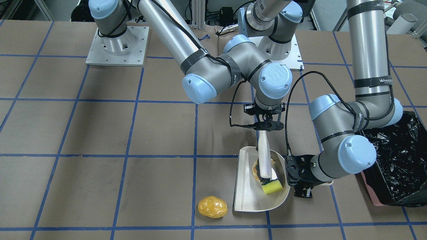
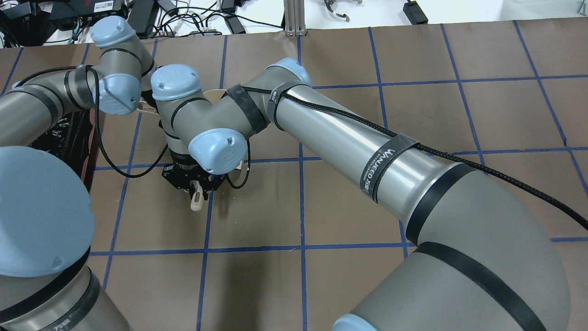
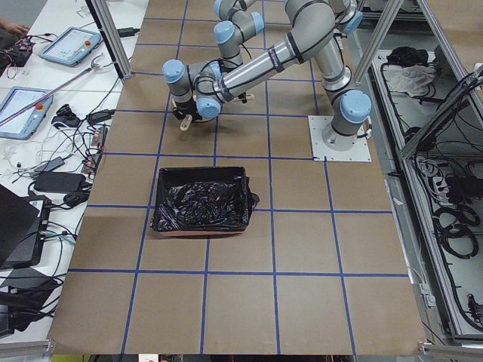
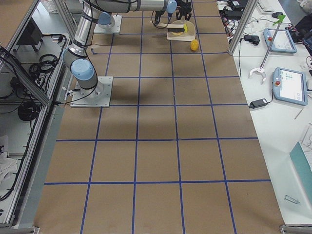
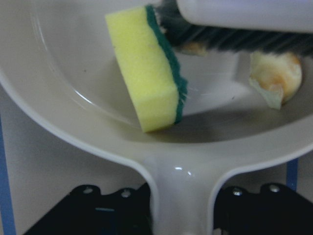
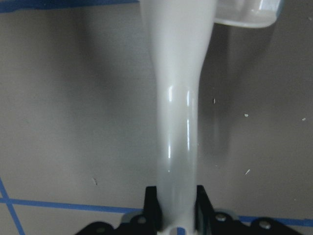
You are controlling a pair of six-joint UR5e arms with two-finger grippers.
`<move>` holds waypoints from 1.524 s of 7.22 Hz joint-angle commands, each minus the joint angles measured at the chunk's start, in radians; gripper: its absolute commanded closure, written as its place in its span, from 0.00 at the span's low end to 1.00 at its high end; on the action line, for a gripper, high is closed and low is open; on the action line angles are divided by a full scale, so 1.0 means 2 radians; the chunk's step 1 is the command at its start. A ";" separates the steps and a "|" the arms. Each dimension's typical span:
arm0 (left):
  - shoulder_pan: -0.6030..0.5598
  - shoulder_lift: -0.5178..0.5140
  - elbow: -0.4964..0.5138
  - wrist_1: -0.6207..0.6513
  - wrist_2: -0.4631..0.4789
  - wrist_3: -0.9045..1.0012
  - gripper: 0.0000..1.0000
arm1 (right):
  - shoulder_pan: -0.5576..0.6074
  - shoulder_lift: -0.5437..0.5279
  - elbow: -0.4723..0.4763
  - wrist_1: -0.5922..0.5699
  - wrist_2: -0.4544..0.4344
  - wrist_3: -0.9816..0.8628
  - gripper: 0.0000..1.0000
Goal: Sweep and dump trash into bin
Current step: 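Push the sponge and pastry into the dustpan with the right gripper's brush, then lift the brush and move it beyond the potato with the right gripper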
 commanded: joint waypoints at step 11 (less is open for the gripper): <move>0.000 0.000 0.000 -0.002 0.002 -0.002 1.00 | -0.167 -0.076 0.003 0.146 -0.131 -0.195 1.00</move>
